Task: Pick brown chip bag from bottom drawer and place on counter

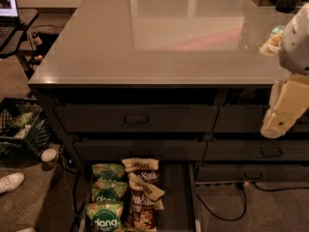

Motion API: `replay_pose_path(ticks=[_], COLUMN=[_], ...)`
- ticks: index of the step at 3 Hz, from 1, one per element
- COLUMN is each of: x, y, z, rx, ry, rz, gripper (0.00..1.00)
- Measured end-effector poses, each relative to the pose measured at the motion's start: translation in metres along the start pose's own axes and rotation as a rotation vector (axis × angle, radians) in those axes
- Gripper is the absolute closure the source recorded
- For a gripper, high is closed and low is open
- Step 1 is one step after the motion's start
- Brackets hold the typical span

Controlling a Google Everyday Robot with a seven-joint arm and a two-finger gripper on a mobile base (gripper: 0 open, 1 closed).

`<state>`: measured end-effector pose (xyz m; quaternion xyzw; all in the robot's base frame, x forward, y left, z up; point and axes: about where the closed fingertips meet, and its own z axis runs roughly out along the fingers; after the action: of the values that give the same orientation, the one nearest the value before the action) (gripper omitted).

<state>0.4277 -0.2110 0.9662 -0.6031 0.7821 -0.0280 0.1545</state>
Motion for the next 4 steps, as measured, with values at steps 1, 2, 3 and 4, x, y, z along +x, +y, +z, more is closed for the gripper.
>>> replay_pose_path(ticks=[1, 2, 3, 4], x=[-0.008, -0.015, -0.02, -0.021], y=[0.036, 0.075, 0.1, 0.1], z=[0.027, 0.073, 0.113, 0.113], rx=[-0.054, -0.141, -0.237, -0.237], ry=[-0.004, 0.007, 0.001, 0.0], rz=[0.017, 0.016, 0.035, 0.034], gripper=[0.0, 0.0, 0.0, 0.0])
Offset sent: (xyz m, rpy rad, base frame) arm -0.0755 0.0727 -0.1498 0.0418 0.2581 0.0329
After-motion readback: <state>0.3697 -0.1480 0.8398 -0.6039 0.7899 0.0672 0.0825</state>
